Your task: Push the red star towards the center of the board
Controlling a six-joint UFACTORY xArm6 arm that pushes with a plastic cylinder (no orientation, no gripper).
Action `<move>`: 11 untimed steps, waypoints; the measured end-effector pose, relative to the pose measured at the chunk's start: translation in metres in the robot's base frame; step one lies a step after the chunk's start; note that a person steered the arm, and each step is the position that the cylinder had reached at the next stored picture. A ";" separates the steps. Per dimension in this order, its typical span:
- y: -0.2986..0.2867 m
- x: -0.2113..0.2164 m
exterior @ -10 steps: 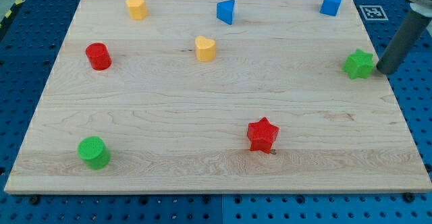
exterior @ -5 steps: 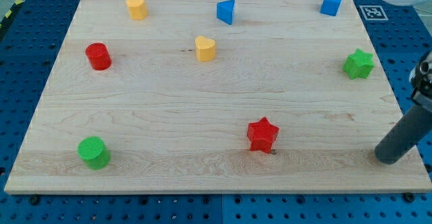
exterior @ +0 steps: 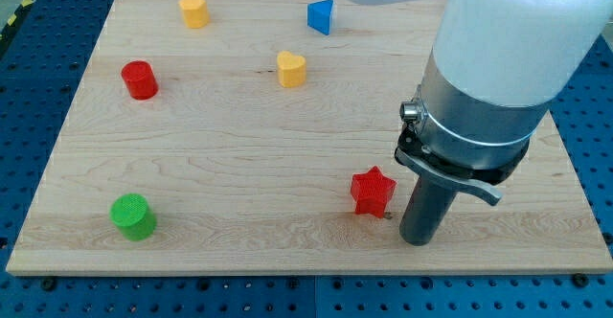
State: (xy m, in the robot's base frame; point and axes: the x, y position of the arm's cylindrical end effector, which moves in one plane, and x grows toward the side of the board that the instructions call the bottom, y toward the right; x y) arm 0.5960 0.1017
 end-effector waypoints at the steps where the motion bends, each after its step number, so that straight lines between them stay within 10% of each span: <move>1: -0.030 0.020; 11: -0.050 -0.078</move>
